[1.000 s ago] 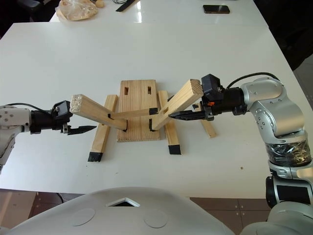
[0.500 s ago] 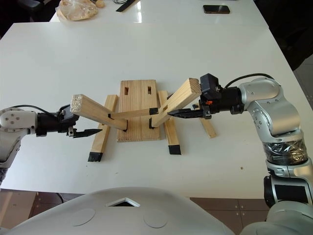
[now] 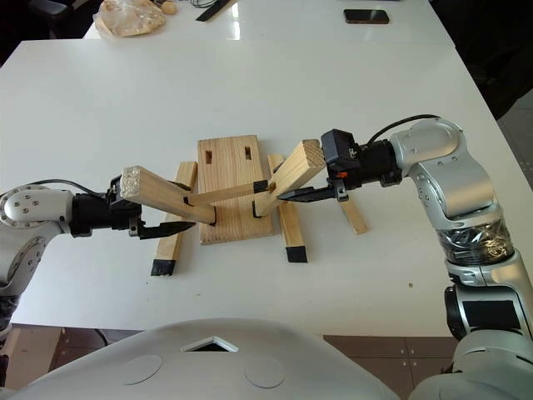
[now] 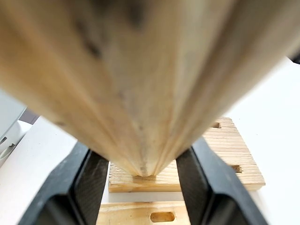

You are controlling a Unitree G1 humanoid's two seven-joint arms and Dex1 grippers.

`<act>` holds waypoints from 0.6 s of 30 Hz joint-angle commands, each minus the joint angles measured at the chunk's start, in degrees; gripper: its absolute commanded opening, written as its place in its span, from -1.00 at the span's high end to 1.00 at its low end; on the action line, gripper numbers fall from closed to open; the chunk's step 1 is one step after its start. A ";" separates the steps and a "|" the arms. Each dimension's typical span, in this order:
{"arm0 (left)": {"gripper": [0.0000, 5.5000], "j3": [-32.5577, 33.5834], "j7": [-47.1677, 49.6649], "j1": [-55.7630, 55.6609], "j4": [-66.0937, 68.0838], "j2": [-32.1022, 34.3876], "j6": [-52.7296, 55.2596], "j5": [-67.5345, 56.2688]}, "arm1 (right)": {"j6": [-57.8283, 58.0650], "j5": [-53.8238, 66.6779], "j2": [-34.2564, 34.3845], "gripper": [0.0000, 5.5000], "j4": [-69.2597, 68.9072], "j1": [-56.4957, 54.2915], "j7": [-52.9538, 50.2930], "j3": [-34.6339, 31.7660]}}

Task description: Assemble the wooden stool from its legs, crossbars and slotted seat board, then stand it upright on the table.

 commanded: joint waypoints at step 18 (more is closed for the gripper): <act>-0.32 -6.97 -1.25 -5.52 -1.04 -1.44 1.82 0.66 | 0.32 -6.08 2.75 0.26 5.64 -5.61 2.84 8.56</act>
